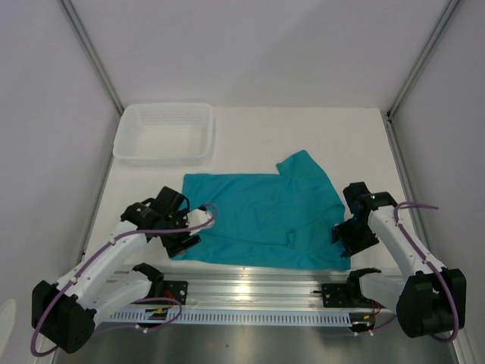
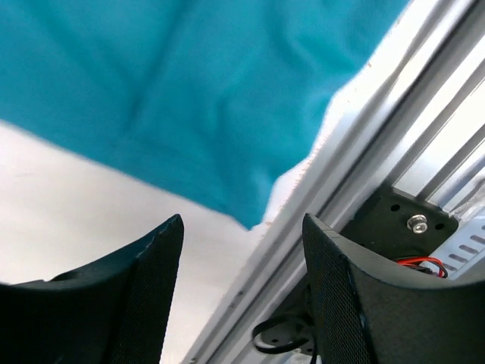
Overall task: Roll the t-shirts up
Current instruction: Fold the tshirt
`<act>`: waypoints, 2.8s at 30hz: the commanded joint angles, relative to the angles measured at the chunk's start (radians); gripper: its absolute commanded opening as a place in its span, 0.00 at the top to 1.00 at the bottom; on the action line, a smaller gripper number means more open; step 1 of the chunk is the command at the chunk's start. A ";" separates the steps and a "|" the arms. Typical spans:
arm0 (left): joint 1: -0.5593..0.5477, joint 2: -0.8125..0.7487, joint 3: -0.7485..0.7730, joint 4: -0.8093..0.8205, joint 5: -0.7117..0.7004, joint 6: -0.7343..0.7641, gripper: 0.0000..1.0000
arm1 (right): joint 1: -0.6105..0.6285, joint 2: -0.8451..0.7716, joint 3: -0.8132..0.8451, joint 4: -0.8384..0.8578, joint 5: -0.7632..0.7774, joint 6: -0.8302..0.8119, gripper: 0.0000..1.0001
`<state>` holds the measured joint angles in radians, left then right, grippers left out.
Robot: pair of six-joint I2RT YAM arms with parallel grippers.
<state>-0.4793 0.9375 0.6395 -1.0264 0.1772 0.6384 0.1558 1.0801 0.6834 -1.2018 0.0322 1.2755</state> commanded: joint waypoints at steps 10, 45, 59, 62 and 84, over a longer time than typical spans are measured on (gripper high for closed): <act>0.100 0.234 0.233 0.448 -0.241 -0.103 0.37 | 0.041 0.119 0.453 0.342 0.167 -0.568 0.38; 0.292 1.021 0.726 0.470 -0.148 -0.210 0.49 | -0.006 1.284 1.239 0.524 -0.103 -0.893 0.46; 0.306 1.029 0.732 0.431 -0.119 -0.201 0.79 | 0.028 1.179 1.116 0.578 -0.137 -0.933 0.55; 0.306 1.008 0.710 0.439 -0.105 -0.194 0.99 | 0.027 1.189 1.121 0.573 -0.123 -0.927 0.65; 0.306 0.698 0.496 0.551 -0.061 -0.105 0.99 | 0.027 0.715 0.745 0.639 -0.046 -0.930 1.00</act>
<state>-0.1814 1.7035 1.1591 -0.5091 0.0849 0.5034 0.1795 1.9354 1.5036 -0.6006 -0.0395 0.3458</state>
